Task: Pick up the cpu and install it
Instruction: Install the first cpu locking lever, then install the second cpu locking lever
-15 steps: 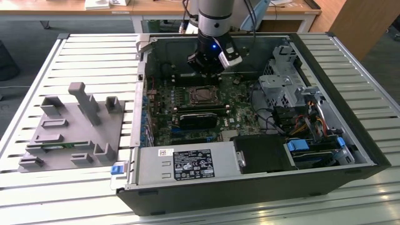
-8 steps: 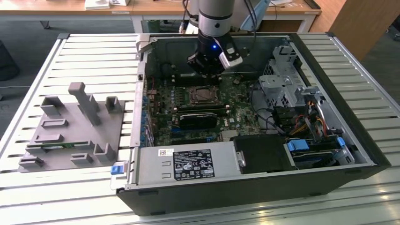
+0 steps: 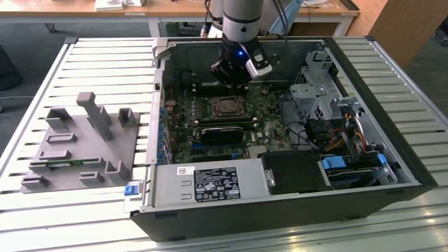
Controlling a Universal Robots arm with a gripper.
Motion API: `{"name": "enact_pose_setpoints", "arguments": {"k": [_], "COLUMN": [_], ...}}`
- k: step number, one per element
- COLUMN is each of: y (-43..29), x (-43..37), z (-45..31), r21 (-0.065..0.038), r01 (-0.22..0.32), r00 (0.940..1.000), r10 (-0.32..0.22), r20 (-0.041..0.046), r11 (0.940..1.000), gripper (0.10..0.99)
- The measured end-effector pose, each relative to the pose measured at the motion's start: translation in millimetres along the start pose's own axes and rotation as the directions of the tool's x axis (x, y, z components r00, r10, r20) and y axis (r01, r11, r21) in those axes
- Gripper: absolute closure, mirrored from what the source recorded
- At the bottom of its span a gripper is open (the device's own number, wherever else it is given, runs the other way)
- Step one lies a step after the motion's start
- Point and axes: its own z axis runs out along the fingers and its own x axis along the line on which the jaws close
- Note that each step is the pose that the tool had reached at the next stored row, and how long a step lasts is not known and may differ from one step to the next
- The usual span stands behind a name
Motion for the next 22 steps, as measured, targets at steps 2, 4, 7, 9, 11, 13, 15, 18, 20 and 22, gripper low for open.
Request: {"name": "enact_pose_setpoints", "arguments": {"k": [2, 4, 7, 9, 11, 13, 15, 18, 20, 22], "y": [-0.6, -1.4, -3.6, -5.5, -7.4, -9.2, -11.3, -16.2, -18.1, -18.1], "x": [-0.1, -0.3, -0.5, -0.6, -0.6, -0.7, -0.9, -1.1, -1.2, -1.2], "z": [0.0, -0.1, -0.1, -0.2, -0.3, -0.3, -0.4, -0.6, -0.7, -3.0], "r21": [0.0, 0.0, 0.0, 0.0, 0.0, 0.0, 0.0, 0.0, -0.001, -0.001], "r01": [0.0, 0.0, 0.0, 0.0, 0.0, 0.0, 0.0, 0.0, 0.0, 0.0], "r00": [1.0, 1.0, 1.0, 1.0, 1.0, 1.0, 1.0, 1.0, 1.0, 1.0], "r10": [0.0, 0.0, 0.0, 0.0, 0.0, 0.0, 0.0, 0.0, 0.0, 0.0], "r20": [0.0, -0.0001, 0.0, -0.0001, 0.0, 0.0, 0.0, -0.0001, 0.0001, -0.0001], "r11": [1.0, 1.0, 1.0, 1.0, 1.0, 1.0, 1.0, 1.0, 1.0, 1.0], "gripper": [0.98, 0.98, 0.98, 0.98, 0.98, 0.98, 0.98, 0.98, 0.98, 0.98]}}
